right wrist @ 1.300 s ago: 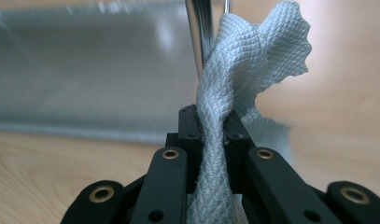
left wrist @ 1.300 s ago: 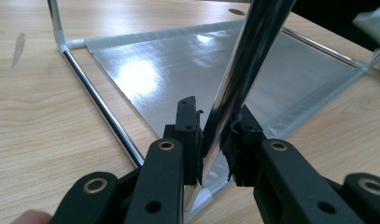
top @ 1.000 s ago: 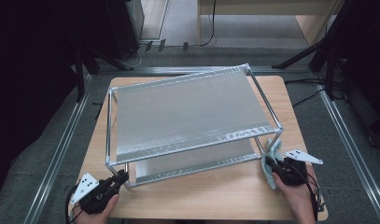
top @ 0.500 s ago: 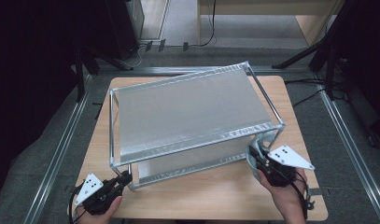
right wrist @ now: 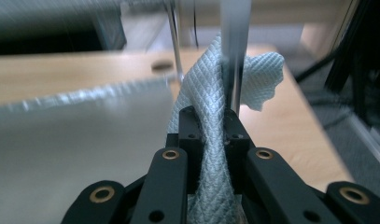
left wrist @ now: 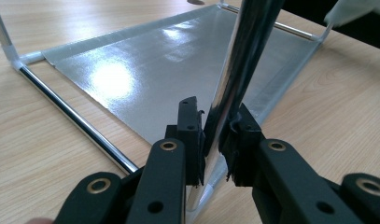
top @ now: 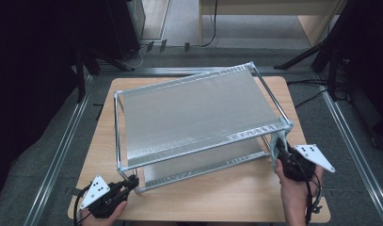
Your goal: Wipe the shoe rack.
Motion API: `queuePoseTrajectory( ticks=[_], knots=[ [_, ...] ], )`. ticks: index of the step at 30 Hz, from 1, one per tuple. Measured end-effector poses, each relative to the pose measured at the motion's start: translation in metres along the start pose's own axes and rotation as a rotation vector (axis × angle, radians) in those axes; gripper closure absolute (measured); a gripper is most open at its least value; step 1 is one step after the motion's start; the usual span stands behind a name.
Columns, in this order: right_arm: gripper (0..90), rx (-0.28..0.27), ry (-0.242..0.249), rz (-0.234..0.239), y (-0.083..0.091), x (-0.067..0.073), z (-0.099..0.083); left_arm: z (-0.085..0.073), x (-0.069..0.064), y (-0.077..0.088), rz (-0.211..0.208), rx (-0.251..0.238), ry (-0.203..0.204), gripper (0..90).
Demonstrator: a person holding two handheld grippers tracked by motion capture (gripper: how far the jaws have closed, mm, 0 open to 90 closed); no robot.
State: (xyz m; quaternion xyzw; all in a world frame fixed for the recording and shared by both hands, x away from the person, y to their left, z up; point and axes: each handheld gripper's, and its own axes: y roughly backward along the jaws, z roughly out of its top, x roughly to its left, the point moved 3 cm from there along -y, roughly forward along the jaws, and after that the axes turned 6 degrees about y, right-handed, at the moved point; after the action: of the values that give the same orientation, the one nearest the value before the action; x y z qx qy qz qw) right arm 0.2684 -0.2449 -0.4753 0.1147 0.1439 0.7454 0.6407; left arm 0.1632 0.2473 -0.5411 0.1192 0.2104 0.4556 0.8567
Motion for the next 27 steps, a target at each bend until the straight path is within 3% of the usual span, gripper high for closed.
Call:
queuePoseTrajectory(
  ticks=[3, 6, 10, 13, 19, 23, 27],
  knots=[
    [81.6, -0.069, 0.028, -0.020, 0.018, 0.002, 0.017, 0.000, 0.000, 0.000, -0.008, 0.002, 0.002, 78.2],
    [81.6, -0.052, 0.026, -0.023, 0.019, -0.001, 0.012, 0.000, -0.003, 0.000, -0.008, 0.008, 0.009, 78.0],
    [81.5, 0.069, -0.027, -0.015, 0.001, -0.011, -0.022, 0.000, -0.008, -0.002, -0.006, 0.011, 0.016, 77.9],
    [81.5, 0.146, -0.027, -0.028, -0.012, -0.016, -0.042, 0.000, -0.009, -0.003, -0.005, 0.014, 0.019, 77.8],
    [81.0, 0.271, -0.092, 0.001, -0.029, -0.025, -0.063, 0.000, -0.009, -0.003, -0.005, 0.013, 0.026, 77.6],
    [80.9, 0.244, -0.086, -0.007, -0.025, -0.026, -0.057, -0.001, -0.011, -0.004, -0.009, 0.014, 0.023, 77.7],
    [80.7, 0.147, -0.071, -0.008, -0.013, -0.026, -0.036, -0.001, -0.012, -0.005, -0.014, 0.013, 0.023, 77.7]
  ],
)
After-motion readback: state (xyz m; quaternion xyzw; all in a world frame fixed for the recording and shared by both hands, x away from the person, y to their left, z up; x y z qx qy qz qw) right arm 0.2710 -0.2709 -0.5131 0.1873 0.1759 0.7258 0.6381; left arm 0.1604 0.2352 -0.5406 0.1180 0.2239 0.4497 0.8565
